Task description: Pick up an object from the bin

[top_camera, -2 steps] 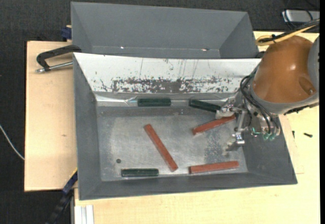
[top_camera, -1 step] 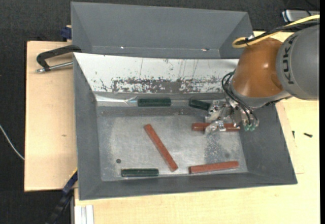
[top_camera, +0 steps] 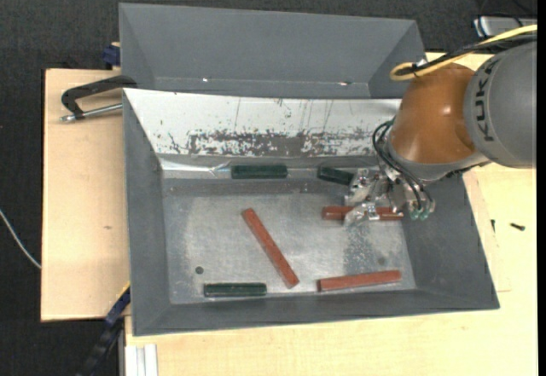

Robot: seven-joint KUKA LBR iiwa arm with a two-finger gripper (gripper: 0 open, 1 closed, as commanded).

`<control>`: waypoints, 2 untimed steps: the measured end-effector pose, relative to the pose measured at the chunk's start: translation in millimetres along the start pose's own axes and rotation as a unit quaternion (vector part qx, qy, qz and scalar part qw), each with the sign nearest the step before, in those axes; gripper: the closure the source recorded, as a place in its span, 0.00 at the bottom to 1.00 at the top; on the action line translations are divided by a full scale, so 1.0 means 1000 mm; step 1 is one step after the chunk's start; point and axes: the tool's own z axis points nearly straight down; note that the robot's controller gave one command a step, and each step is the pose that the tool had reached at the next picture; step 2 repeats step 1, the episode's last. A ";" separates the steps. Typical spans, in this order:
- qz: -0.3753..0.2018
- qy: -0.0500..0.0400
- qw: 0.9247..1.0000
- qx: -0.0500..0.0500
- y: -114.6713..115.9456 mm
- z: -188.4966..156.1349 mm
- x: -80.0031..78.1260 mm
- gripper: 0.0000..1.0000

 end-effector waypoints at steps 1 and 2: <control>-0.042 -0.001 0.999 0.000 0.024 -0.136 -0.001 1.00; -0.042 -0.001 0.999 0.000 0.024 -0.136 -0.001 1.00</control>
Offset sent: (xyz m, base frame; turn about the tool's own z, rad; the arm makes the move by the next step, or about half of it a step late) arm 0.0000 0.0000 0.0000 0.0000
